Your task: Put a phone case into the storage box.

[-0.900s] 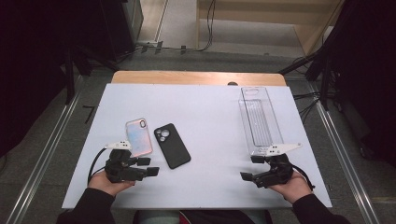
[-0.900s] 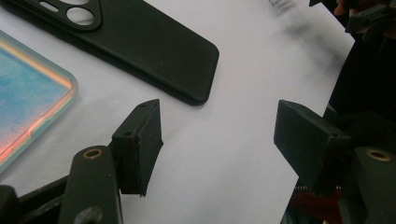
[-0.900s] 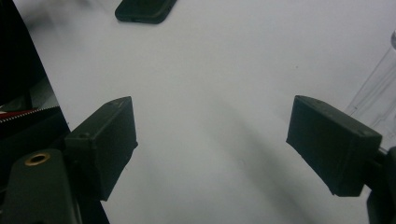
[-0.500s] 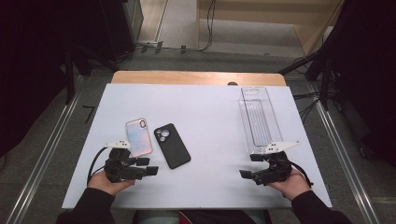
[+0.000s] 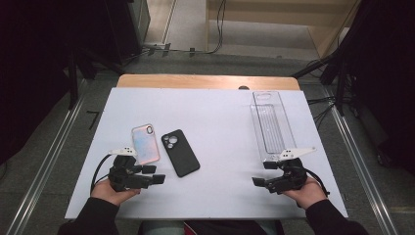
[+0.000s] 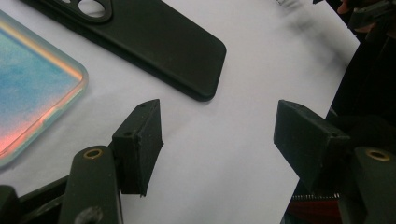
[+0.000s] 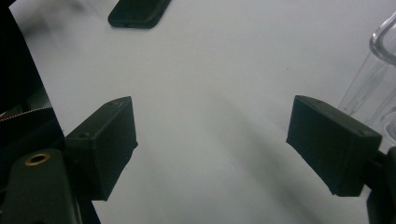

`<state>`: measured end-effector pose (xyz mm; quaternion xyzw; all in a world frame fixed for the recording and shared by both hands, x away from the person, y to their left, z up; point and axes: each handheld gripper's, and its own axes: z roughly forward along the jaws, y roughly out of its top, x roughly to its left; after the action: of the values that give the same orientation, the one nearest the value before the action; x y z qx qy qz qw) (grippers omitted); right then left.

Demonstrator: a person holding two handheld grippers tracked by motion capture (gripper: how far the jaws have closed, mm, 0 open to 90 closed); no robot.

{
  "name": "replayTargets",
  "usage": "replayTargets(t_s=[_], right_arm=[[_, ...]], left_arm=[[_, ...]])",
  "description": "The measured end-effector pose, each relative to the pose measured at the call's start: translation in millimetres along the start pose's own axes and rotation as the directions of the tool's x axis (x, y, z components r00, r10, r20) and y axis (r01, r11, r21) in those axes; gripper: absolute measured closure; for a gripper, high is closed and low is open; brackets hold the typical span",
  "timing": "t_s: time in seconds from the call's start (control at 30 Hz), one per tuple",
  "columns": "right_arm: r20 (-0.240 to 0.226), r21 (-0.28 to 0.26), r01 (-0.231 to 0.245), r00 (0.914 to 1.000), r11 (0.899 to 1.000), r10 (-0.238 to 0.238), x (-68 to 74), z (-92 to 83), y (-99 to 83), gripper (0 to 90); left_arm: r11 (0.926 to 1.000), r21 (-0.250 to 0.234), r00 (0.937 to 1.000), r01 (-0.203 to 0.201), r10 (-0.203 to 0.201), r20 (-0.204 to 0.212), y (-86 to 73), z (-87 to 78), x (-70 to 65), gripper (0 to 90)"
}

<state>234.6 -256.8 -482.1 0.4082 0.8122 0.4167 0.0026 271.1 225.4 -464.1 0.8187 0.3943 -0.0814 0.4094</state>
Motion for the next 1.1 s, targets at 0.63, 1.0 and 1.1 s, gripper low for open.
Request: replayTargets(t_s=[0.63,1.0,1.1], right_arm=[[-0.012,0.011,0.004,0.9999,1.000,-0.004,3.2,1.8,2.2,14.1],[-0.009,0.015,0.010,0.9999,1.000,-0.010,2.9,2.9,2.0,14.1],[-0.006,0.014,0.006,1.0000,1.000,-0.006,2.7,2.3,1.9,14.1]], left_arm=[[0.9998,-0.013,0.9997,0.013,-0.013,-0.019,-4.1,-7.0,-0.4,32.9],[0.9989,-0.020,0.9988,0.042,-0.043,-0.025,3.1,-9.6,3.1,33.0],[0.9991,-0.016,0.9976,0.038,-0.039,-0.057,9.8,-11.3,6.3,34.4]])
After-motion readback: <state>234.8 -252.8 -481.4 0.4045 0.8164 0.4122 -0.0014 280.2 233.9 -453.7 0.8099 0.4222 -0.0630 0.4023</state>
